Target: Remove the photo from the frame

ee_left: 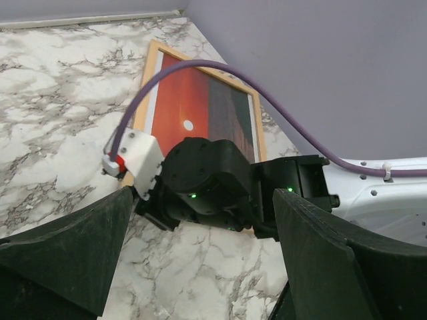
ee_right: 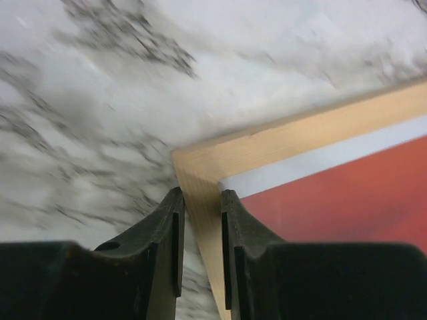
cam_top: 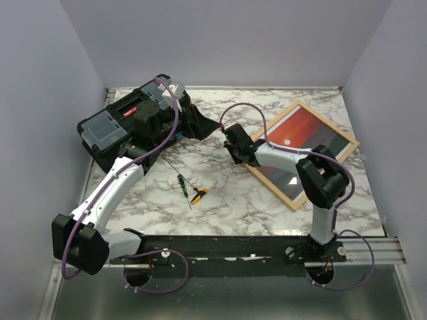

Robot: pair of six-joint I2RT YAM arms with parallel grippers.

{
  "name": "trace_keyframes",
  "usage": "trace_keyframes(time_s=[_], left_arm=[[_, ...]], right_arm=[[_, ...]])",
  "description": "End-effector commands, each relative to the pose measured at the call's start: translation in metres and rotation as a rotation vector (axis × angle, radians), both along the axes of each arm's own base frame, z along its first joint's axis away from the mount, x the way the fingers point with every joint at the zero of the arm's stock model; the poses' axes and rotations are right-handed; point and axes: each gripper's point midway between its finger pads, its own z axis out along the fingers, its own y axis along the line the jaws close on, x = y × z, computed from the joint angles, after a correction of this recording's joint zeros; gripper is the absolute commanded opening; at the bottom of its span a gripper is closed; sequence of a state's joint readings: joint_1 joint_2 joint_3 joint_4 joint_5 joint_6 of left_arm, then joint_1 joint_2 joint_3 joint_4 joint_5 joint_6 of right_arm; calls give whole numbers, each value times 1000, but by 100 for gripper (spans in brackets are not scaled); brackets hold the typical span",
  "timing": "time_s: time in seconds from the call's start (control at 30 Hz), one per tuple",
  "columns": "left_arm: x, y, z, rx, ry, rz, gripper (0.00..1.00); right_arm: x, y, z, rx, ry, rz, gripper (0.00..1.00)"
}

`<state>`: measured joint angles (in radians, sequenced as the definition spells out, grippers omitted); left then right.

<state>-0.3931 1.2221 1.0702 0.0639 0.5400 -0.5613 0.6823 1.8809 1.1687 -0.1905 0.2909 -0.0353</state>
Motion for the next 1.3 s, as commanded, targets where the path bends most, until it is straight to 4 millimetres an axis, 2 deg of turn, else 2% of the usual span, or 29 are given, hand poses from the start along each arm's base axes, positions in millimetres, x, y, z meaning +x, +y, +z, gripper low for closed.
trace_keyframes(time_s=[0.0,0.07,0.1,0.2,0.3,0.47,0.57,0.7,0.83,0.97,1.03,1.1,1.17,1.27], left_arm=[[-1,2,11,17,-41,7,88],[1,6,10,33,-51,30,88],[2,8,11,41,-56,45,88],[4,14,11,60,-64,81,88],[5,18,10,70,-44,110,88],[7,22,6,35,23,146,88],[8,21,0,20,65,149,87],[12,17,-18,18,156,150,87],[17,9,-41,30,270,130,85],[16,-3,-55,-9,364,79,83],[14,-8,-62,-38,412,52,83],[14,-13,-71,-59,470,35,83],[14,-15,-80,-77,521,26,83],[16,-17,-92,-107,586,24,83]], right_arm=[[-8,58,-5,201,124,-137,33],[-7,69,5,259,138,-137,45],[-8,68,10,261,133,-139,49],[-19,46,18,211,104,-133,60],[-49,17,6,137,139,-95,62],[-87,-11,12,135,115,-66,61],[-96,-17,18,167,83,-63,56],[-102,-6,18,205,78,-17,54],[-101,-5,5,150,76,-24,52],[-101,-4,-6,73,73,-39,42],[-103,-2,-8,46,66,-41,41],[-104,-1,-8,35,58,-50,34],[-104,-2,-4,49,45,-71,23],[-102,-2,18,125,-5,-113,14]])
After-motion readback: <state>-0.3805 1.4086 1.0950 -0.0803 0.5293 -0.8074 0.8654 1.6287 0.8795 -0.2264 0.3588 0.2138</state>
